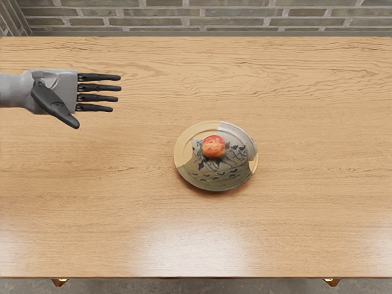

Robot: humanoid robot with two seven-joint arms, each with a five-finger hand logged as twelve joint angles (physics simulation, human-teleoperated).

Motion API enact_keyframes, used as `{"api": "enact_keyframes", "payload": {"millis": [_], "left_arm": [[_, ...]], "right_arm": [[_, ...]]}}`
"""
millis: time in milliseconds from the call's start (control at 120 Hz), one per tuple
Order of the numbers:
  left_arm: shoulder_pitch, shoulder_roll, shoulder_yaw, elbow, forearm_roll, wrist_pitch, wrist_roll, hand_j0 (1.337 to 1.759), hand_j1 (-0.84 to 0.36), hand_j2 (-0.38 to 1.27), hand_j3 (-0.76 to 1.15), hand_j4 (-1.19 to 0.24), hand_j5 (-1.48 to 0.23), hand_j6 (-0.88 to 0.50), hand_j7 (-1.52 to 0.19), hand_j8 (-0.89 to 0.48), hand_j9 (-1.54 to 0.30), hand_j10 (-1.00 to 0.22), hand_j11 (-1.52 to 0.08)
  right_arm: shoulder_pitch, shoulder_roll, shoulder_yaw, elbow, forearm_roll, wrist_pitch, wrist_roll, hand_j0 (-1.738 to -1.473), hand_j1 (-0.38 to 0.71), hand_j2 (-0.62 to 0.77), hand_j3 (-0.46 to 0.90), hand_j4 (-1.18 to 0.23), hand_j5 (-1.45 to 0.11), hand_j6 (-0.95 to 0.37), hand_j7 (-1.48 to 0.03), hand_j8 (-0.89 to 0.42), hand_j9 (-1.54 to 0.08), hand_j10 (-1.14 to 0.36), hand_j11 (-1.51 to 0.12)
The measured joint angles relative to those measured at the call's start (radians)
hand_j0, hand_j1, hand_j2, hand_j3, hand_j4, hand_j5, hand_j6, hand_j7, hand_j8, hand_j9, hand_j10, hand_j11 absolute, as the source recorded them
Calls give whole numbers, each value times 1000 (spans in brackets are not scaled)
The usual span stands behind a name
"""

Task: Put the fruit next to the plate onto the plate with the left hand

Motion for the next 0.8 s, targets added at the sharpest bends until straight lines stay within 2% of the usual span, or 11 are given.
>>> {"api": "enact_keyframes", "payload": {"millis": [800], "left_arm": [[0, 0, 0, 0, -1, 0, 0, 1658, 349, 0, 0, 1, 0, 1, 0, 1, 0, 1, 0]], "right_arm": [[0, 0, 0, 0, 0, 0, 0, -1658, -333, -3, 0, -13, -17, -13, -17, -13, -17, -13, -17]]}}
